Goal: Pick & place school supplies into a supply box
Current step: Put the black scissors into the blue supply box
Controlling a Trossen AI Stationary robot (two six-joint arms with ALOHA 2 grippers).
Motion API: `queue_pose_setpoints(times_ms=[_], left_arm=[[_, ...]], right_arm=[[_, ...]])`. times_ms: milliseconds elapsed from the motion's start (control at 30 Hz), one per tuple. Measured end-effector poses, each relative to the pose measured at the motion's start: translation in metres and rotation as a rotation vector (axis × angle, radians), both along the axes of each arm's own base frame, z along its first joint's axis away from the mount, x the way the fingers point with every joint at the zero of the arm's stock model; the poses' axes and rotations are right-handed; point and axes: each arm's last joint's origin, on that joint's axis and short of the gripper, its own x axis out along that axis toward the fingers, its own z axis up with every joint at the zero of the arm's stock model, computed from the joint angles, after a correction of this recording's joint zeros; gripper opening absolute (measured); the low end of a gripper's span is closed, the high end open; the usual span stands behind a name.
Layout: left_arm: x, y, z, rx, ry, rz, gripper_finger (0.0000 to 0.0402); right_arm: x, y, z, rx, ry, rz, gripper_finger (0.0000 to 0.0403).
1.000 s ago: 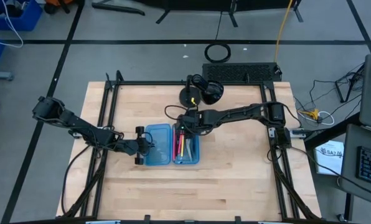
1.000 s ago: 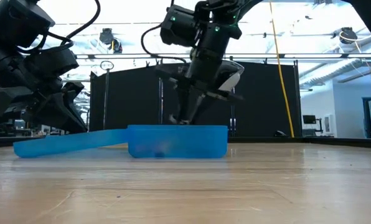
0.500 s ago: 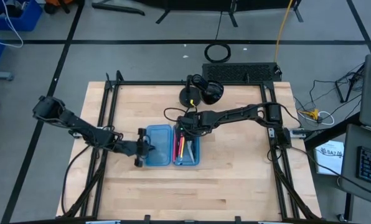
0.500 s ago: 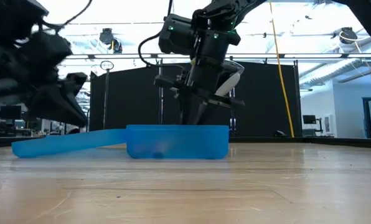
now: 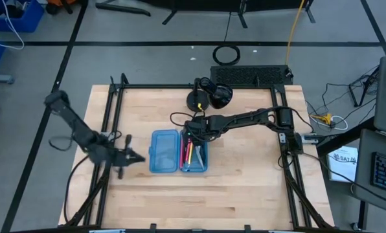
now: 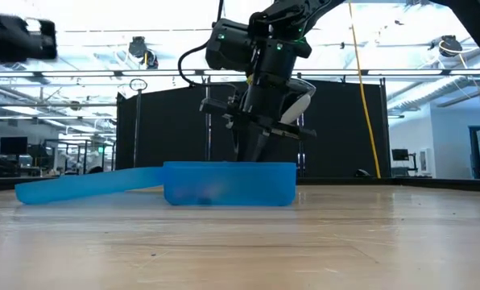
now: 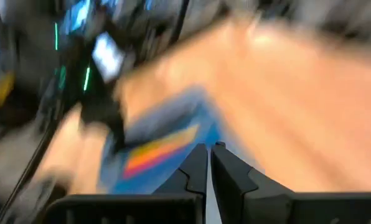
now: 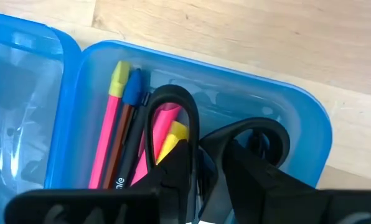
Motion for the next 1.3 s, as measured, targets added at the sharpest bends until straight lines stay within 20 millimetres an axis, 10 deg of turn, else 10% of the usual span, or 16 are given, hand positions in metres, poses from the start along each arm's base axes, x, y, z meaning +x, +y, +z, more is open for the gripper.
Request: queue_pose_setpoints(times_ms=[367, 1067, 1300], left_arm=[[-0.025, 0.019, -0.012, -0.004, -0.368, -0.023, 0.0005], [-0.021, 0.013, -0.020, -0.023, -0.277, -0.026, 0.0010], [-0.021, 0.013, -0.020, -0.027, -0.273, -0.029, 0.0018]], right_arm=[[-0.001, 0.000, 0.000, 0.008, 0.006, -0.027, 0.0071], [-0.001, 0.001, -0.023, 0.107, 0.088, -0.035, 0.0073], [-0.004, -0.002, -0.008, 0.040, 0.050, -0.057, 0.0143]])
